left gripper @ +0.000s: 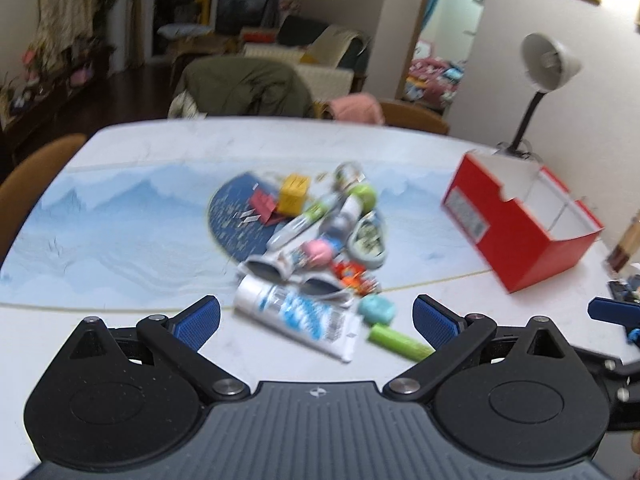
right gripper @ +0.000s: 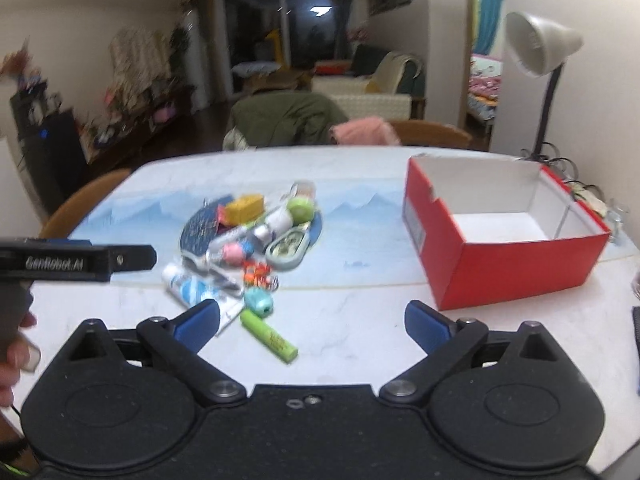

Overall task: Organize rigid objects
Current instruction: 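Move both tools toward the pile of items on the mat, then grasp the white-blue ointment tube with left tool while right tool grasps green lip-balm stick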

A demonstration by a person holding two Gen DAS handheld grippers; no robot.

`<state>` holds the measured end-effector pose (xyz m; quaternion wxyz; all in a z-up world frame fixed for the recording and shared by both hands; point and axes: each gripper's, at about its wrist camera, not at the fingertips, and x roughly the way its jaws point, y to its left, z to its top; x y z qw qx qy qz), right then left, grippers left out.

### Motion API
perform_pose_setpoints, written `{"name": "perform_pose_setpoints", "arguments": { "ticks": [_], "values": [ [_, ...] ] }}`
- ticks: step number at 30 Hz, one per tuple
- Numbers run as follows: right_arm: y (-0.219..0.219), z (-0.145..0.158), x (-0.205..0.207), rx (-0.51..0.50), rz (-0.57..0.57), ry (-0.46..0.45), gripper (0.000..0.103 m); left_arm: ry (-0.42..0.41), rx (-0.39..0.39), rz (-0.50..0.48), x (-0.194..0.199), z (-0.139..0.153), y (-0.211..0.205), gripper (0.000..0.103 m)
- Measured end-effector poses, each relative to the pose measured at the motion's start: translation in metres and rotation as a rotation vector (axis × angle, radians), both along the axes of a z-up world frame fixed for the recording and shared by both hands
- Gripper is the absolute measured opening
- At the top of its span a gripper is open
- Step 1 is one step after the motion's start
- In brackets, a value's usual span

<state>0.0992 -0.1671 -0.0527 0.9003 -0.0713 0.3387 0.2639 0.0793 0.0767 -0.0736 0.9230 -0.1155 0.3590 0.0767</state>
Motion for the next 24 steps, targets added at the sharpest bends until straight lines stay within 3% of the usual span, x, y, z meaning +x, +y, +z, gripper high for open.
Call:
{"name": "perform_pose_setpoints", "arguments": {
  "ticks": [9,15,24],
  "values": [
    [0.035,-0.042,0.018,-0.105,0.171,0.05,0.089,0.111,0.037,0.078,0.029,-0.036,0.011,0.103],
    [0.05,-0.065,0.036,-0.167,0.236,0.065,0.081,0.166,0.069,0.127,0.054,-0.054,0.014,0.103],
    [0.067,-0.085,0.057,-0.203,0.321,0.067,0.078,0.248,0.088,0.221,0.087,-0.074,0.013,0.103]
  ]
}}
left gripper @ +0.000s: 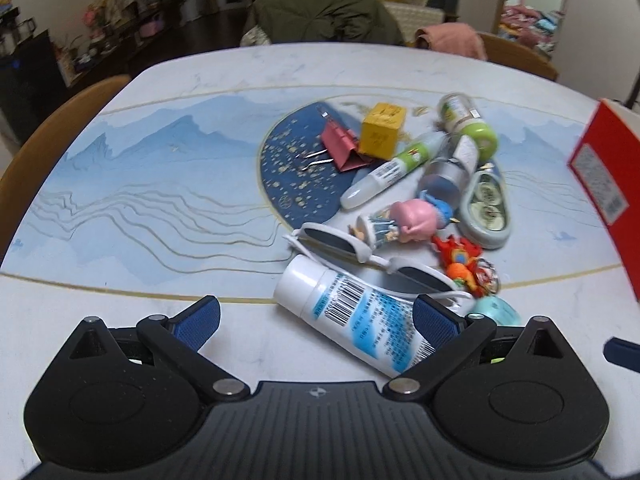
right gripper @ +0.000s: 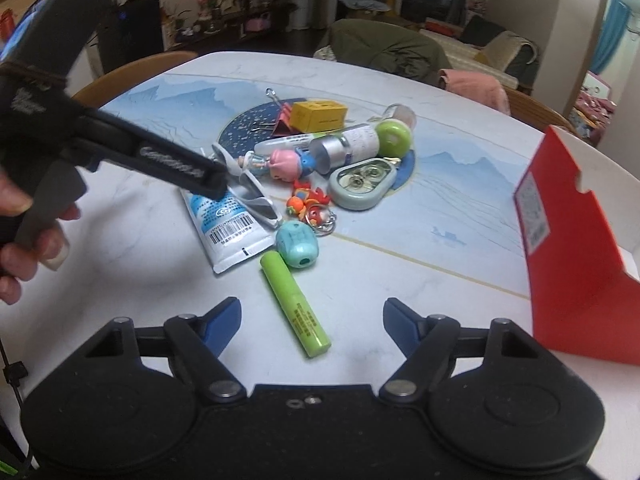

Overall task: Organize rigid objects
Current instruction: 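Grasp the white-blue ointment tube with left tool while right tool grasps green lip-balm stick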

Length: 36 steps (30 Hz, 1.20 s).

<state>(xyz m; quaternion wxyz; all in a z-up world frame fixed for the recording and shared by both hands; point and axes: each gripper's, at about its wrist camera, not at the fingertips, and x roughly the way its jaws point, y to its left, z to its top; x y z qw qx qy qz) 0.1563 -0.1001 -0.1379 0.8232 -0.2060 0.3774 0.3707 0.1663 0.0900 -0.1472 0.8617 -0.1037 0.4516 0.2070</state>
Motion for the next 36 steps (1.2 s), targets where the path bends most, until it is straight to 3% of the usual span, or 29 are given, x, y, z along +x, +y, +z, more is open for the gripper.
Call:
{"name": "perform_pose_setpoints", "arguments": {
  "ticks": [12,19,27,29,36],
  "values": [
    [0.011,-0.013,0.007,-0.024,0.062,0.009,0.065,0.044,-0.028,0.103,0.017,-0.013,-0.002,0.103],
    [0.015,-0.017,0.008,-0.034,0.074,0.01,0.06,0.055,-0.017,0.092,0.008,-0.019,0.004,0.103],
    [0.019,-0.025,0.01,-0.036,0.07,0.042,0.045,0.045,-0.001,0.085,-0.009,-0.025,0.02,0.103],
    [0.019,-0.027,0.009,-0.027,0.07,0.053,0.04,0.028,-0.007,0.066,-0.014,-0.025,0.021,0.097],
    [0.022,-0.025,0.006,-0.009,0.073,0.082,0.02,-0.015,0.002,-0.003,-0.024,-0.019,0.012,0.059]
  ]
}}
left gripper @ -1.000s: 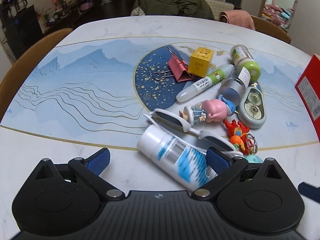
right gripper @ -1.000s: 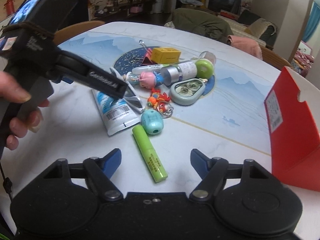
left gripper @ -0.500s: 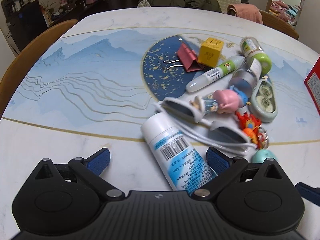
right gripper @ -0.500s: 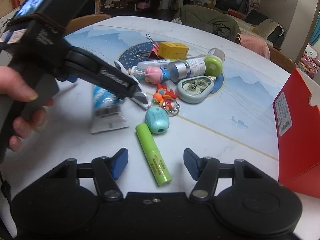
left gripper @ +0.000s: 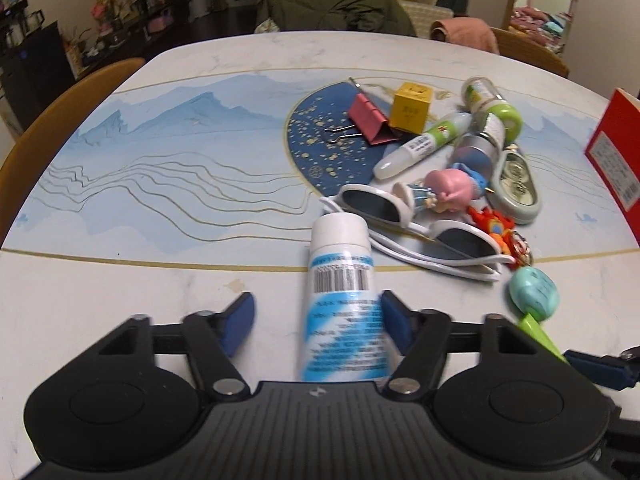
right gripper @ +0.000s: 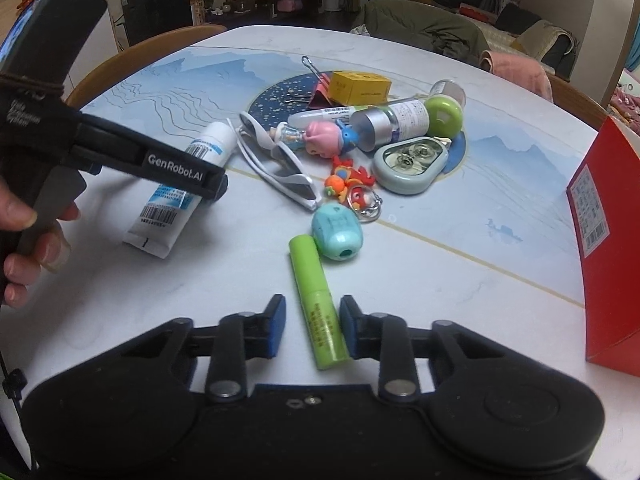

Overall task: Organize rigid objects
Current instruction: 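Grasp the white-blue ointment tube with left tool while right tool grasps green lip-balm stick, then carry the tube and lip-balm stick with both tools over the red shoebox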

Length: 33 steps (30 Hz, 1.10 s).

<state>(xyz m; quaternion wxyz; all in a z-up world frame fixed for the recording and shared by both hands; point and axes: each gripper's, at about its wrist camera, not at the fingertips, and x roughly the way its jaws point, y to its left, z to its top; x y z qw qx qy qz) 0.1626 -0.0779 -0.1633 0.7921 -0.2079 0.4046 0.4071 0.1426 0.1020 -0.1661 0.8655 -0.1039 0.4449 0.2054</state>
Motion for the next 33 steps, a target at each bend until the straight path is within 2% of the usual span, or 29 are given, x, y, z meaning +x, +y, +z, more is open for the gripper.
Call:
{"name": "perform_pose_setpoints", "arguments": {
  "ticks": [1,3,4,10,16,20,22,25,33],
  "values": [
    [0.0,0.0,-0.001,0.003,0.0,0.006,0.016,-0.004,0.001,-0.006,-0.001,0.001,-0.001,0.052],
    [0.0,0.001,-0.002,0.009,-0.004,0.012,0.015,-0.01,0.001,-0.017,-0.002,0.002,-0.003,0.042],
    [0.0,0.001,-0.002,0.014,-0.005,0.021,0.015,-0.011,0.005,-0.019,-0.003,0.003,-0.004,0.041],
    [-0.008,0.011,-0.004,0.051,-0.025,0.048,0.015,-0.031,0.008,-0.025,-0.008,0.008,-0.009,0.039],
    [-0.025,0.024,-0.001,0.09,-0.061,0.062,0.015,-0.047,-0.013,-0.026,-0.015,0.025,-0.018,0.037],
    [-0.043,0.042,0.006,0.125,-0.094,0.061,0.015,-0.078,-0.019,-0.049,-0.017,0.044,-0.032,0.035],
    [-0.052,0.051,0.011,0.143,-0.108,0.059,0.015,-0.085,-0.018,-0.069,-0.016,0.051,-0.04,0.027],
    [-0.067,0.065,0.019,0.171,-0.13,0.052,0.015,-0.085,-0.042,-0.082,-0.014,0.055,-0.05,0.024],
    [-0.117,0.101,0.043,0.252,-0.18,0.02,0.015,-0.108,-0.055,-0.095,-0.005,0.071,-0.078,0.022]
  ]
}}
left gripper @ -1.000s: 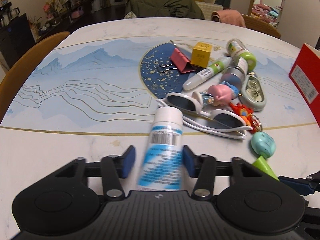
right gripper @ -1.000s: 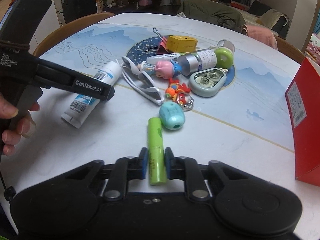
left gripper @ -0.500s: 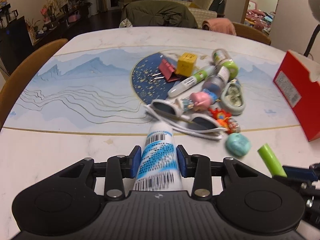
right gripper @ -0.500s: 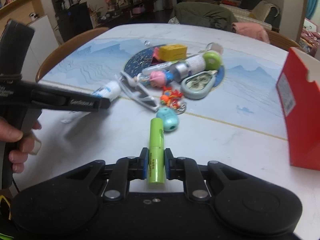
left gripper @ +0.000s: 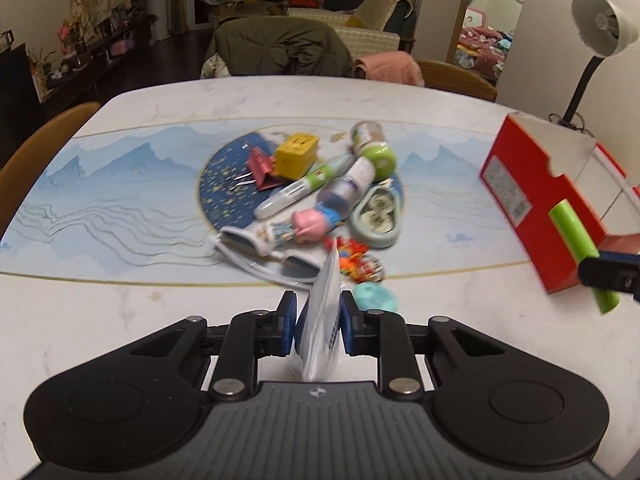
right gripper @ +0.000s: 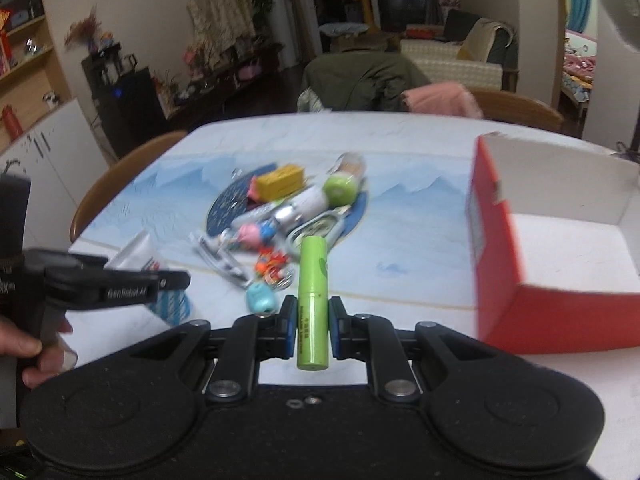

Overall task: Organize rigid objects
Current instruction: 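Carry the tube and lip-balm stick with both tools over the red shoebox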

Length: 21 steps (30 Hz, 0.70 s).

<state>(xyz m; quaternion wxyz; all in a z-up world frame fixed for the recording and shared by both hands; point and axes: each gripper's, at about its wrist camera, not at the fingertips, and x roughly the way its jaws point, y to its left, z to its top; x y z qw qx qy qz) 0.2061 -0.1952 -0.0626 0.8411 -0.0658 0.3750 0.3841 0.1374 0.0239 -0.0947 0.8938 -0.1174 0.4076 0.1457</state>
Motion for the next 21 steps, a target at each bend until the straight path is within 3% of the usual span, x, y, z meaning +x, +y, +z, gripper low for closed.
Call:
{"name": "perform_pose_setpoints", "arguments": {
  "ticks": [11,13,17,21],
  "values": [
    [-0.07,0.029,0.06,0.029,-0.136,-0.058,0.015,-0.1,-0.03,-0.115,0.055,0.052,-0.066,0.021],
    [-0.082,0.031,0.071,0.032,-0.158,-0.065,0.015,-0.122,-0.025,-0.148,0.07,0.062,-0.081,0.016],
    [-0.103,0.029,0.093,0.018,-0.199,-0.07,0.015,-0.172,-0.027,-0.223,0.101,0.081,-0.11,0.016],
    [-0.12,0.018,0.115,-0.004,-0.238,-0.048,0.015,-0.165,-0.033,-0.292,0.138,0.091,-0.131,0.015]
  ]
}}
